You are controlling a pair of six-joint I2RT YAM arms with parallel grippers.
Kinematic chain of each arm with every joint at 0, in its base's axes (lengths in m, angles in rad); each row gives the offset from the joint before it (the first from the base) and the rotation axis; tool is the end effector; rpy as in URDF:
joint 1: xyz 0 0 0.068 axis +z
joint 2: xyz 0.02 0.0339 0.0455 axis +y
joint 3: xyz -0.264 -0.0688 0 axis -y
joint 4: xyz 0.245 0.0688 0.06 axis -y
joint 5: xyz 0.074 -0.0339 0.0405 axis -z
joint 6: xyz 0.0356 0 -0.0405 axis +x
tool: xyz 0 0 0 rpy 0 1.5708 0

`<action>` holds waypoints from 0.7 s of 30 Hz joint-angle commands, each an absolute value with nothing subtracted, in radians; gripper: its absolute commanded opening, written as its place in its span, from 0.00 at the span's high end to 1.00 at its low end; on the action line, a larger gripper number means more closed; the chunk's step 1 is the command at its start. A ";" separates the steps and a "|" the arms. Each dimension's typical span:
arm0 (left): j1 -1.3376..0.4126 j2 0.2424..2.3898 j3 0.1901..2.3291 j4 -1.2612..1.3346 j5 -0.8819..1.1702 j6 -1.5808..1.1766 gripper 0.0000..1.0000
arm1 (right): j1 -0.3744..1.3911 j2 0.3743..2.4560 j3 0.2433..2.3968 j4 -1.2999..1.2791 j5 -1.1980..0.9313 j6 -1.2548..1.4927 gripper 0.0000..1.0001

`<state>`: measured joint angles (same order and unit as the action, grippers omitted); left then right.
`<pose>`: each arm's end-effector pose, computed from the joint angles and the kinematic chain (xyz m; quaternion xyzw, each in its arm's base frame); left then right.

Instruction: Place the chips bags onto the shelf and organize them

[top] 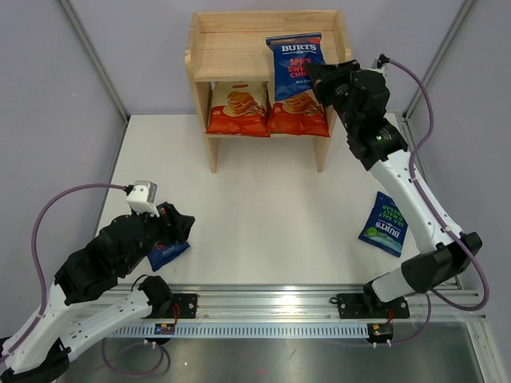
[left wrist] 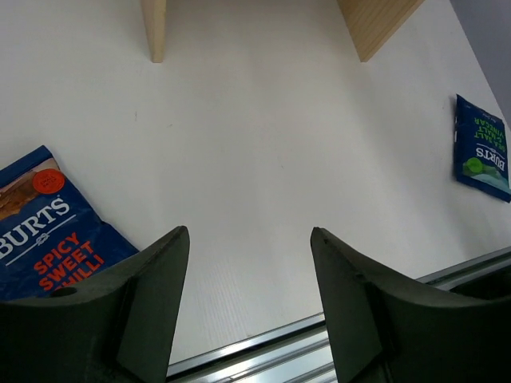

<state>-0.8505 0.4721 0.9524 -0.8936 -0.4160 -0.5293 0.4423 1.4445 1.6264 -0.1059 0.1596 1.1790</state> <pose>0.0583 -0.0446 0.3572 0.0195 0.8266 -0.2073 0.5228 0.2968 0.1343 0.4870 0.2985 0.6111 0.4925 0.5430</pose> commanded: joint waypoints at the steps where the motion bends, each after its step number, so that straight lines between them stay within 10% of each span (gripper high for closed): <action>1: -0.851 0.419 0.948 -0.922 -0.413 -0.482 0.34 | 0.420 1.529 1.805 -0.231 0.293 1.198 0.78; 13: -0.851 0.324 0.908 -0.881 -0.396 -0.479 0.34 | 0.410 1.841 2.316 -0.627 0.428 1.230 0.72; 21: -0.851 0.313 0.900 -0.874 -0.388 -0.477 0.39 | 0.399 1.962 2.582 -0.889 0.416 1.256 0.47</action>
